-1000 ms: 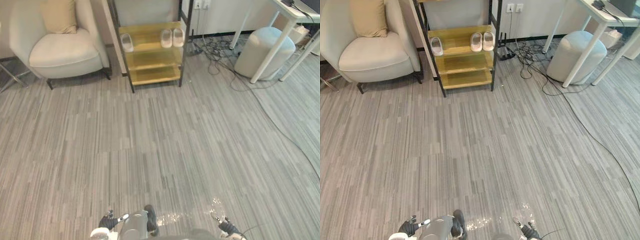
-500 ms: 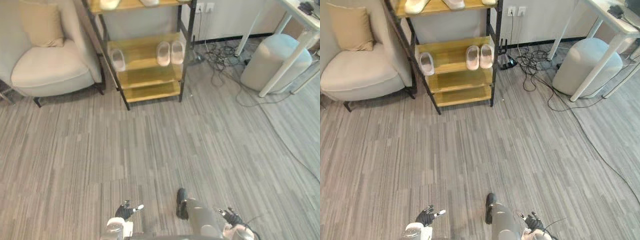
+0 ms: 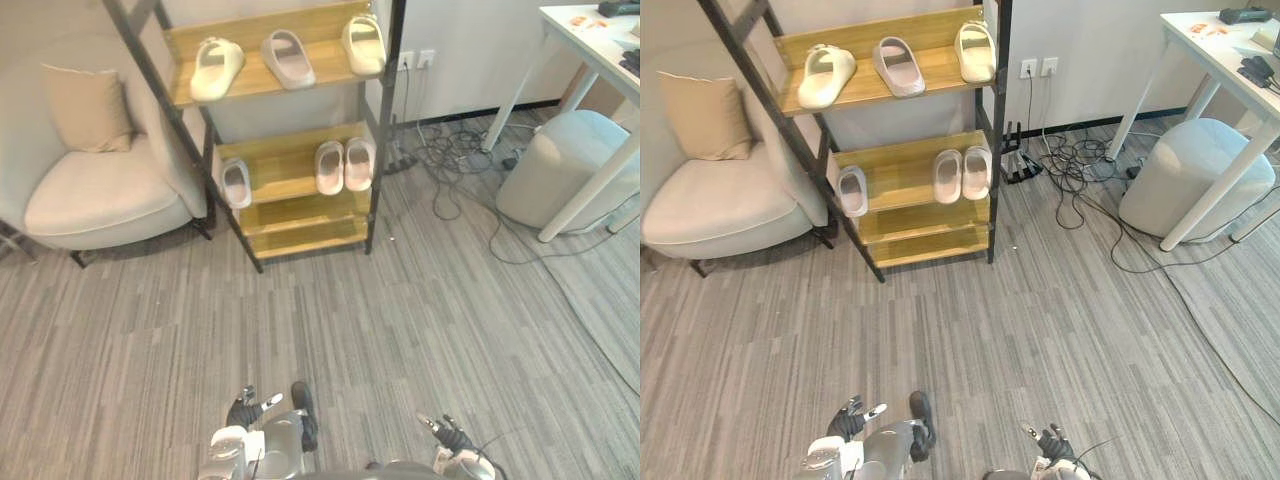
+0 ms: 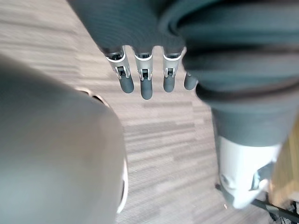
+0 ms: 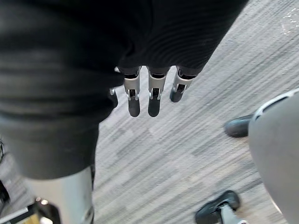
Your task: Organize the slippers on the shoe rack
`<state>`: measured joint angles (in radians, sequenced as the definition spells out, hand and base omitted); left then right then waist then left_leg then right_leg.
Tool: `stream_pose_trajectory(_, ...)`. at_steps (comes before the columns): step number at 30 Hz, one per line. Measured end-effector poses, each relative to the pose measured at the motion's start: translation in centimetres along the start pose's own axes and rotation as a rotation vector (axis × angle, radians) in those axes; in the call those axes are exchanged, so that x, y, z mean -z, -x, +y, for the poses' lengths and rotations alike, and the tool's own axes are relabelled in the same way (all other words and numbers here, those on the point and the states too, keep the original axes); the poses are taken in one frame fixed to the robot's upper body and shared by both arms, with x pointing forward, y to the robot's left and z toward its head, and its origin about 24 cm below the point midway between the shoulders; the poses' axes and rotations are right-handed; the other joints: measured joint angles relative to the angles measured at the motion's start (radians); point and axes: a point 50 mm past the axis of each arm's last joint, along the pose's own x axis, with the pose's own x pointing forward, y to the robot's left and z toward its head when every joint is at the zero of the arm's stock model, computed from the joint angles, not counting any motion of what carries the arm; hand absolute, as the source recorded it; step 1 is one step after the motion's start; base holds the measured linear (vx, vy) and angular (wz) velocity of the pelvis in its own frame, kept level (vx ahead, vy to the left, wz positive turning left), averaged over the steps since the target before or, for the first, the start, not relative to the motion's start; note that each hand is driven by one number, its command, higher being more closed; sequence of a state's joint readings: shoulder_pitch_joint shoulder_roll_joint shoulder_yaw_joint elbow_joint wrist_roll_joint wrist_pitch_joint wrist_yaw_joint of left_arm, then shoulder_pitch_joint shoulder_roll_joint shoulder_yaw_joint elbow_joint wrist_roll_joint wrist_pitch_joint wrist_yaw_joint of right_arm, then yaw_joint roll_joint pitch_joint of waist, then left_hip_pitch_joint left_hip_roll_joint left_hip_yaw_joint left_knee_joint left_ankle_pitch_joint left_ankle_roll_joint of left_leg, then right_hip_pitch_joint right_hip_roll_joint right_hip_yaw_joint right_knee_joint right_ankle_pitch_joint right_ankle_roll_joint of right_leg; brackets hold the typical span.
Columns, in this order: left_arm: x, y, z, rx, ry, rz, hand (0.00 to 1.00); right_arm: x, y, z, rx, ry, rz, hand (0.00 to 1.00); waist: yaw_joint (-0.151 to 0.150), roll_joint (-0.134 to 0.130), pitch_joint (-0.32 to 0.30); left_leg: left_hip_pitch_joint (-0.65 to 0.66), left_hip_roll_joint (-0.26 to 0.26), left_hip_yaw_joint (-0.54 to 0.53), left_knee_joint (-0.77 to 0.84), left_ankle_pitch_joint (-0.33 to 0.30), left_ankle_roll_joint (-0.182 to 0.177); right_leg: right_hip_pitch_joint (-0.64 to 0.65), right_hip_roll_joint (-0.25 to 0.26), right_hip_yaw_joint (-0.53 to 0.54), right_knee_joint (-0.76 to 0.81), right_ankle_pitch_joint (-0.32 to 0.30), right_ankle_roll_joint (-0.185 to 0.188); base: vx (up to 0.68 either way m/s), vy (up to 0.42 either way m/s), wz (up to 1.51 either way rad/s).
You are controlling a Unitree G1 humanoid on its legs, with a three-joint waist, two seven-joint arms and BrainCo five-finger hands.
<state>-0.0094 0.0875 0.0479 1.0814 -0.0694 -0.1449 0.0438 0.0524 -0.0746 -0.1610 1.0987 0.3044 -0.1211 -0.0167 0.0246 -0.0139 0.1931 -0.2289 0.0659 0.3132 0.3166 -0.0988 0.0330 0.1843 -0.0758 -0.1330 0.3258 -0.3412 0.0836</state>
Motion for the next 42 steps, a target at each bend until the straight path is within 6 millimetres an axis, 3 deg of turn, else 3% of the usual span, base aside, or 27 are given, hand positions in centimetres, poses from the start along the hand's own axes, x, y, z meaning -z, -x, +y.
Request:
stream_pose_trajectory(1, 0.1, 0.0, 0.0, 0.002, -0.006, 0.004, 0.0, 0.1, 0.0, 0.1, -0.006, 0.007, 0.002, 0.0, 0.0, -0.003, -0.002, 0.011, -0.003, 0.004, -0.001, -0.012, 0.0, -0.041, -0.011, 0.009, 0.09, 0.004, 0.005, 0.51, 0.189, -0.22)
stream_pose_trajectory(2, 0.1, -0.1, 0.3, 0.002, -0.027, 0.014, 0.0, -0.2, -0.1, 0.5, -0.022, 0.002, -0.007, 0.0, -0.005, -0.02, 0.001, 0.058, -0.026, 0.004, -0.01, -0.043, -0.004, -0.15, -0.054, 0.013, 0.353, 0.042, 0.083, 0.51, 0.219, 0.09)
stream_pose_trajectory(3, 0.1, -0.2, 0.5, 0.006, -0.059, 0.027, 0.0, -0.4, -0.1, 0.8, -0.031, 0.011, -0.013, 0.0, -0.018, -0.031, 0.006, 0.125, -0.055, -0.004, -0.029, -0.073, -0.005, -0.213, -0.095, -0.005, 0.546, 0.049, 0.095, 0.63, 0.252, 0.18)
stream_pose_trajectory(4, 0.3, -0.1, 0.5, 0.006, -0.064, 0.035, 0.0, -0.5, -0.1, 0.9, -0.034, 0.015, -0.014, 0.0, -0.017, -0.032, 0.006, 0.149, -0.062, -0.006, -0.035, -0.072, 0.004, -0.226, -0.102, -0.014, 0.58, 0.044, 0.086, 0.66, 0.195, 0.34)
stream_pose_trajectory(6, 0.7, 0.0, 0.4, 0.016, -0.088, 0.057, 0.0, -0.7, -0.2, 1.1, -0.049, 0.035, -0.027, 0.0, -0.023, -0.024, 0.009, 0.275, -0.071, -0.018, -0.093, -0.094, 0.003, -0.266, -0.113, -0.08, 0.581, 0.006, 0.02, 0.5, 0.093, 0.31)
stream_pose_trajectory(9, 0.6, -0.1, -0.1, 0.029, -0.089, 0.054, 0.0, -2.0, -0.5, 1.5, -0.062, 0.047, -0.062, 0.0, -0.026, 0.006, 0.023, 0.354, -0.04, -0.045, -0.15, -0.106, -0.02, -0.371, -0.059, -0.139, 0.291, 0.002, -0.034, 0.5, 0.001, 0.29)
stream_pose_trajectory(10, 0.6, -0.1, -0.5, 0.037, -0.084, 0.053, 0.0, -2.4, -0.6, 1.3, -0.057, 0.048, -0.075, 0.0, -0.033, 0.019, 0.031, 0.378, -0.024, -0.057, -0.169, -0.117, -0.037, -0.402, -0.03, -0.12, 0.134, 0.063, -0.042, 0.51, -0.058, 0.36)
stream_pose_trajectory(12, 0.8, 0.0, -0.3, 0.035, -0.084, 0.059, 0.0, -2.4, -0.5, 1.3, -0.057, 0.044, -0.076, 0.0, -0.036, 0.011, 0.034, 0.41, -0.018, -0.077, -0.176, -0.142, -0.078, -0.409, -0.003, -0.053, -0.102, 0.233, -0.041, 0.45, -0.129, 0.42)
stream_pose_trajectory(13, 1.1, 0.1, -0.1, 0.028, -0.085, 0.067, 0.0, -2.0, -0.5, 1.1, -0.052, 0.042, -0.064, 0.0, -0.036, -0.002, 0.028, 0.432, -0.022, -0.097, -0.173, -0.166, -0.108, -0.394, -0.005, -0.016, -0.149, 0.4, -0.036, 0.47, -0.21, 0.46)
stream_pose_trajectory(14, 1.2, 0.1, -0.1, 0.026, -0.081, 0.071, 0.0, -2.0, -0.4, 0.9, -0.048, 0.042, -0.062, 0.0, -0.038, -0.007, 0.024, 0.445, -0.018, -0.109, -0.171, -0.175, -0.115, -0.387, -0.002, -0.012, -0.141, 0.424, -0.081, 0.48, -0.248, 0.37)
stream_pose_trajectory(15, 1.3, 0.2, -0.8, 0.038, -0.06, 0.072, 0.0, -2.4, -0.5, 0.6, -0.041, 0.053, -0.073, 0.0, -0.033, 0.039, 0.022, 0.451, 0.027, -0.118, -0.149, -0.182, -0.125, -0.376, 0.026, -0.03, -0.105, 0.378, -0.087, 0.5, -0.278, 0.33)
stream_pose_trajectory(16, 1.3, 0.2, -1.7, 0.056, -0.054, 0.072, 0.0, -2.6, -0.5, 0.4, -0.034, 0.04, -0.08, 0.0, -0.039, 0.055, 0.026, 0.429, 0.048, -0.133, -0.078, -0.182, -0.125, -0.368, 0.031, -0.053, -0.088, 0.338, -0.096, 0.5, -0.271, 0.37)
stream_pose_trajectory(19, 0.9, 0.1, -1.5, 0.037, 0.001, 0.059, 0.0, -2.5, -0.5, 0.2, -0.025, 0.018, -0.083, 0.0, -0.046, 0.069, 0.034, 0.325, 0.112, -0.138, 0.235, -0.158, -0.153, -0.288, 0.047, -0.095, -0.095, 0.282, -0.116, 0.44, -0.246, 0.45)
stream_pose_trajectory(20, 0.7, 0.1, -1.1, 0.013, 0.05, 0.044, 0.0, -2.1, -0.2, 0.1, -0.027, 0.027, -0.082, 0.0, -0.04, 0.065, 0.042, 0.239, 0.188, -0.117, 0.491, -0.074, -0.127, -0.198, 0.065, -0.114, -0.12, 0.241, -0.134, 0.36, -0.167, 0.19)
stream_pose_trajectory(22, 0.5, 0.1, -1.0, 0.008, 0.056, 0.03, 0.0, -1.8, -0.2, 0.3, -0.032, 0.028, -0.076, 0.0, -0.034, 0.064, 0.041, 0.192, 0.243, -0.056, 0.609, -0.096, -0.129, -0.12, 0.067, -0.116, -0.153, 0.224, -0.136, 0.35, -0.099, 0.04)
stream_pose_trajectory(24, 0.5, 0.1, -1.0, 0.01, 0.053, 0.028, 0.0, -1.7, -0.2, 0.3, -0.032, 0.029, -0.069, 0.0, -0.034, 0.063, 0.041, 0.164, 0.251, -0.006, 0.551, -0.134, -0.137, -0.067, 0.056, -0.107, -0.197, 0.226, -0.132, 0.27, -0.01, -0.14)
stream_pose_trajectory(26, 0.1, 0.0, -1.0, 0.015, 0.034, 0.016, 0.0, -1.7, -0.2, 0.4, -0.032, 0.028, -0.062, 0.0, -0.031, 0.054, 0.046, 0.15, 0.198, 0.002, 0.264, -0.149, -0.153, -0.034, 0.02, -0.085, -0.227, 0.233, -0.12, 0.27, 0.082, -0.28)
stream_pose_trajectory(27, -0.1, 0.0, -1.1, 0.021, 0.022, 0.01, 0.0, -1.6, -0.2, 0.4, -0.032, 0.027, -0.061, 0.0, -0.031, 0.052, 0.048, 0.154, 0.175, -0.004, 0.166, -0.137, -0.156, -0.032, 0.009, -0.081, -0.228, 0.233, -0.113, 0.24, 0.139, -0.27)
stream_pose_trajectory(28, -0.1, -0.1, -1.3, 0.031, 0.005, 0.014, 0.0, -1.6, -0.2, 0.3, -0.026, 0.024, -0.06, 0.0, -0.032, 0.056, 0.046, 0.167, 0.133, -0.033, -0.022, -0.044, -0.153, -0.027, 0.002, -0.075, -0.232, 0.228, -0.08, 0.17, 0.134, -0.17)
stream_pose_trajectory(30, 0.2, -0.1, -1.7, 0.045, -0.014, 0.027, 0.0, -1.7, -0.3, -0.2, -0.012, 0.03, -0.058, 0.0, -0.035, 0.072, 0.036, 0.176, 0.117, -0.057, -0.097, 0.062, -0.137, -0.003, 0.011, -0.058, -0.25, 0.21, -0.044, 0.26, 0.212, -0.05)
stream_pose_trajectory(31, 0.2, -0.1, -1.3, 0.04, -0.032, 0.031, 0.0, -1.5, -0.2, 0.1, -0.018, 0.028, -0.055, 0.0, -0.039, 0.048, 0.034, 0.191, 0.096, -0.06, -0.116, 0.066, -0.131, 0.009, -0.008, -0.061, -0.255, 0.213, -0.036, 0.26, 0.22, 0.07)
stream_pose_trajectory(32, 0.2, -0.1, -0.4, 0.023, -0.048, 0.032, 0.0, -0.7, -0.1, 0.7, -0.029, 0.023, -0.032, 0.0, -0.037, 0.002, 0.021, 0.226, 0.058, -0.051, -0.175, 0.073, -0.122, 0.012, -0.042, -0.062, -0.257, 0.196, -0.013, 0.19, 0.126, 0.13)
stream_pose_trajectory(34, 0.5, -0.1, 0.1, 0.014, -0.064, 0.046, 0.0, -0.1, 0.0, 1.0, -0.034, 0.016, -0.014, 0.0, -0.037, -0.022, 0.009, 0.263, 0.021, -0.047, -0.246, 0.094, -0.112, 0.017, -0.065, -0.062, -0.255, 0.193, -0.009, 0.19, 0.128, 0.04)
stream_pose_trajectory(38, 1.1, 0.1, -0.3, 0.036, -0.104, 0.066, 0.0, -0.1, 0.0, 0.9, -0.032, 0.017, -0.016, 0.0, -0.041, -0.012, 0.002, 0.371, -0.028, -0.05, -0.421, 0.16, -0.097, 0.044, -0.089, -0.061, -0.248, 0.191, -0.006, 0.1, 0.113, 0.07)
stream_pose_trajectory(42, 1.3, 0.1, -0.4, 0.042, -0.125, 0.073, 0.0, -0.2, 0.0, 0.9, -0.033, 0.026, -0.017, 0.0, -0.04, -0.008, 0.0, 0.371, -0.027, -0.05, -0.424, 0.16, -0.098, 0.044, -0.088, -0.059, -0.247, 0.189, -0.002, 0.01, 0.02, 0.02)
